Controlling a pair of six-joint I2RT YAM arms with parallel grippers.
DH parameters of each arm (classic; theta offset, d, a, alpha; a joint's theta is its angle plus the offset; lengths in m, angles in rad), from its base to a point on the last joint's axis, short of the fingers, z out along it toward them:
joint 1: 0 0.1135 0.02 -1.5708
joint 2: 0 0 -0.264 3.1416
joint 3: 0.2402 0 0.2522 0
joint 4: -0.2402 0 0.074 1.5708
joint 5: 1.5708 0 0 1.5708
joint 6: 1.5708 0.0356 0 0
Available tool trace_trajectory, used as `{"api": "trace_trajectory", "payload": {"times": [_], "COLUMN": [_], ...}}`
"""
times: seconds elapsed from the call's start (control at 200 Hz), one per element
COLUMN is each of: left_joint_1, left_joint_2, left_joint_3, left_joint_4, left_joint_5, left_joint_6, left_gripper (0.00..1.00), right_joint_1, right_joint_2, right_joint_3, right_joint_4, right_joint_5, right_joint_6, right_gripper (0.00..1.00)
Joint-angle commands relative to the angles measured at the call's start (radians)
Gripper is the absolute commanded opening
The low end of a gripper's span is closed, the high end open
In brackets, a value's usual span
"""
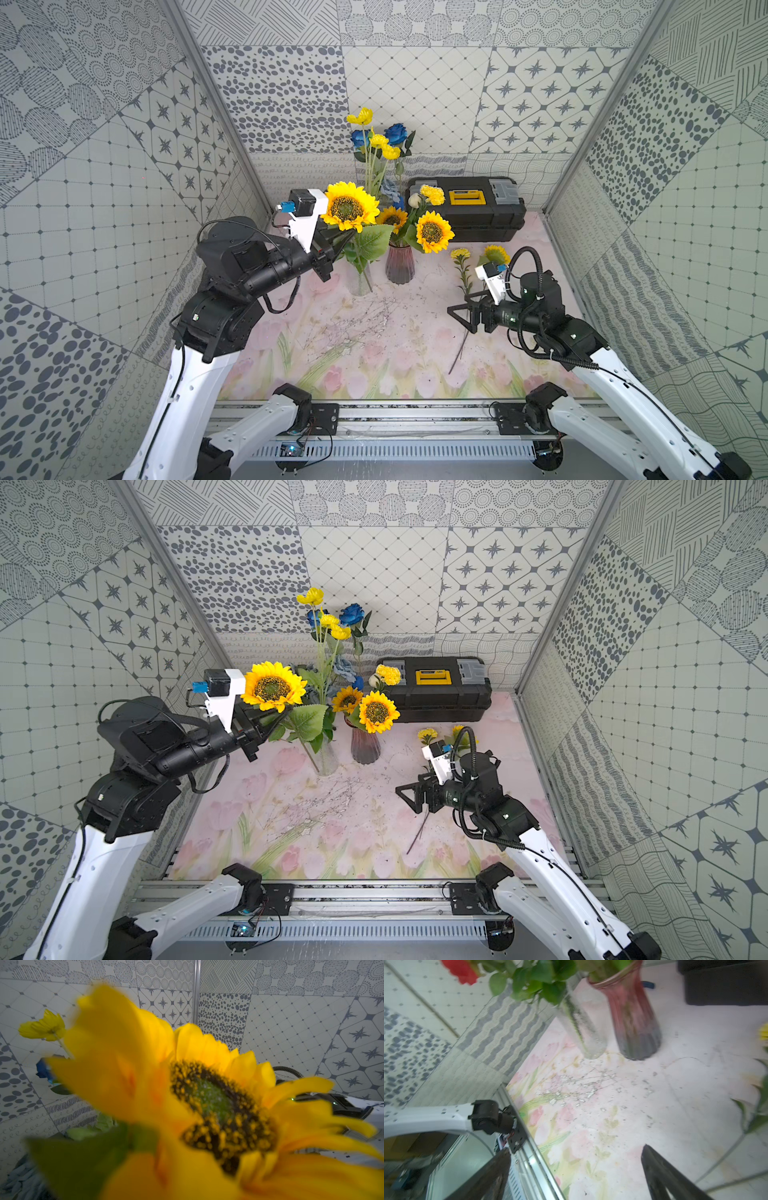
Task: Pick out yellow flowers from the vase
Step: Pick up the flower from the vase.
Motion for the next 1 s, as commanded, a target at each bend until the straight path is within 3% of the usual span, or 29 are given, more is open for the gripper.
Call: {"api": "trace_trajectory", "payload": {"times": [0.0, 0.14, 0.3, 0.73, 0.886, 0.996], "left_joint_1": [-0.001, -0.015, -0.13, -0.214, -0.216, -0.216], "left_joint_2": [-0.04, -0.088, -0.105, -0.136, -0.138, -0.134], "left_joint_3": [-0.111, -0.28, -0.401, -0.549, -0.549, -0.536], "left_joint_4": [0.055, 0.238, 0.305, 0.55, 0.564, 0.56], "left_joint_5": [0.185, 0.193, 0.088, 0.019, 0.011, 0.016], "left_joint_6": [-0.166, -0.29, -0.285, -0.394, -0.393, -0.385], "left_gripper": [0.0, 0.0, 0.0, 0.0, 0.0, 0.0], "right_joint_1": [0.139, 0.32, 0.482, 0.538, 0.543, 0.543], "right_joint_2": [0.017, 0.048, 0.107, 0.309, 0.332, 0.34], "right_joint_3": [0.021, 0.035, 0.109, 0.193, 0.198, 0.199], "right_joint_4": [0.066, 0.18, 0.265, 0.423, 0.429, 0.42], "right_joint_5": [-0.006, 0.066, 0.22, 0.234, 0.246, 0.253], "right_joint_6": [-0.049, -0.04, -0.073, -0.055, -0.05, -0.057], "right_gripper": [0.97, 0.93, 0.9, 0.72, 0.62, 0.47]}}
